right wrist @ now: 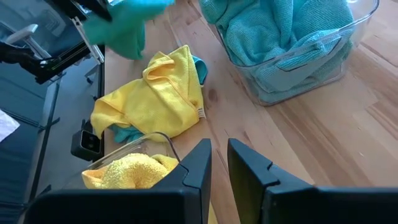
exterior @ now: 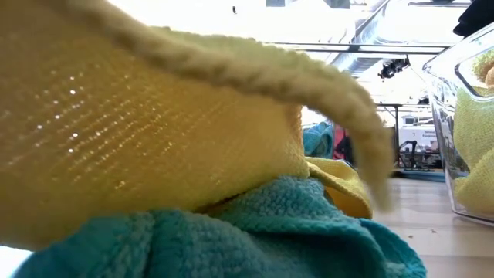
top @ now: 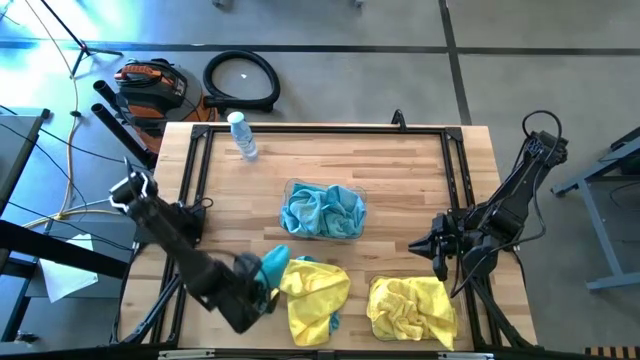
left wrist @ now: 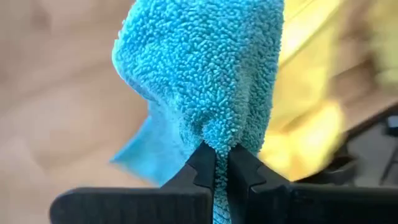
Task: Sort microfiber towel by color & place in baskets
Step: Put the blue towel in the top transparent bin
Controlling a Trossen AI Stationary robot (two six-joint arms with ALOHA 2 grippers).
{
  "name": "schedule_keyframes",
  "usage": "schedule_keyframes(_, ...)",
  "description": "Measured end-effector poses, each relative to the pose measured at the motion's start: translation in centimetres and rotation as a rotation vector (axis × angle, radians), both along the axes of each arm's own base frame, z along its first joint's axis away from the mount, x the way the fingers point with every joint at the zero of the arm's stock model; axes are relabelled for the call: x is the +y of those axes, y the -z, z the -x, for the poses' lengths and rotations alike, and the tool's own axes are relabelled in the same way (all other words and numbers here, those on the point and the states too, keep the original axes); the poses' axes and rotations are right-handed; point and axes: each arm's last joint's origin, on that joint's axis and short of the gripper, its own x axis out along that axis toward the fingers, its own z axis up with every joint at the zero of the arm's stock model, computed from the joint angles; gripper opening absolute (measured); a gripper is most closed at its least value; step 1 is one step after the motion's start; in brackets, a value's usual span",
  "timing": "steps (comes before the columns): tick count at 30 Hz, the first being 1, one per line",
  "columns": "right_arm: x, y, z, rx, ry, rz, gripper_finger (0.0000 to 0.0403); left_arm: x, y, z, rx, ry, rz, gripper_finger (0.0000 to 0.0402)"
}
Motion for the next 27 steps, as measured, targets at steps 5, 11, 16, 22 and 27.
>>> schedule_keyframes(5, 0.0, 0.0, 0.0, -0.001, 0.001, 0.001, 0.0046, 3.1, -5.0, -1.8, -0.079, 0.101, -0.159, 0.0001)
schedule_keyframes(11, -0.2, -0.1, -0.1, -0.040, 0.053, 0.026, 0.0046, 8.6, -10.4, -5.6, -0.184, 0.265, -0.319, 0.0001)
schedule_keyframes(16, -0.2, -0.3, -0.2, -0.082, 0.097, 0.042, 0.0046, 13.8, -13.5, -8.4, -0.299, 0.363, -0.445, 0.0000)
schedule_keyframes(22, -0.2, -0.5, -0.3, -0.111, 0.118, 0.033, 0.0046, 18.8, -14.9, -11.8, -0.486, 0.514, -0.563, 0.0000)
schedule_keyframes(27, -0.2, -0.6, -0.3, -0.137, 0.172, -0.024, 0.0046, 21.4, -12.1, -14.0, -0.399, 0.676, -0.519, 0.0000)
